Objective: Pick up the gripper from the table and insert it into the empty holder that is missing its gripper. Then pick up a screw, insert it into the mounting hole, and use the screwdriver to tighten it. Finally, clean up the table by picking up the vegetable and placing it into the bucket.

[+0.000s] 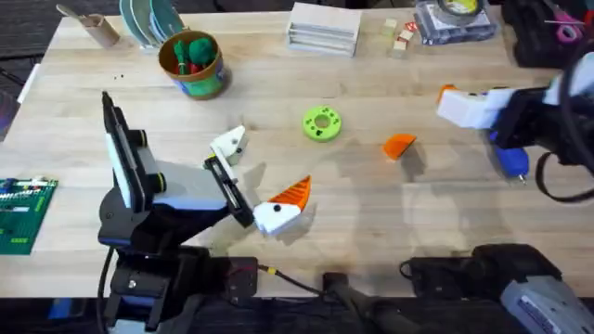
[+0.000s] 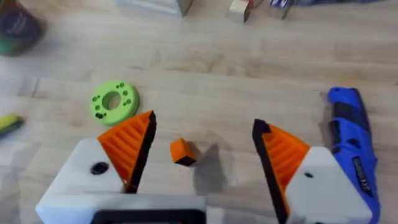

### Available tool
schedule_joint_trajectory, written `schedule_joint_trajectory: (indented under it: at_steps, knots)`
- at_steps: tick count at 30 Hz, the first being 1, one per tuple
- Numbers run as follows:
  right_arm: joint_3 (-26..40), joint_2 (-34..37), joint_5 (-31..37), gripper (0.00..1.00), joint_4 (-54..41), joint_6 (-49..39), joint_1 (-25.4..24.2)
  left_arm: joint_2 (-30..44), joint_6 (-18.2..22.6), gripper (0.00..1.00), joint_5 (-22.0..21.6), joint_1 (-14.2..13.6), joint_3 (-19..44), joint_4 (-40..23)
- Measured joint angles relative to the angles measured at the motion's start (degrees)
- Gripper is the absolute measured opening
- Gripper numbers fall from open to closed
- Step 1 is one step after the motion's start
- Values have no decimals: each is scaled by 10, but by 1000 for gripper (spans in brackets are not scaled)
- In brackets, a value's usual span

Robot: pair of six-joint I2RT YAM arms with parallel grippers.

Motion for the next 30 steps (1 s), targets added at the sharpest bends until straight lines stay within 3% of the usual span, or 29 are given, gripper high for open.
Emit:
schedule_joint_trajectory:
  at_steps: [4,8,12,26,30]
  knots:
    - [29,61,-14,992,-26,-2,14,0,9,993,3,0,0,-1]
    - [91,128,-14,991,-70,-24,59,0,15,993,4,0,0,-1]
    - [171,225,48,991,-161,-41,114,0,16,993,5,0,0,-1]
    - [166,323,78,992,-207,-88,134,0,17,992,5,0,0,-1]
    - [160,361,78,949,-207,-105,144,0,17,993,5,0,0,-1]
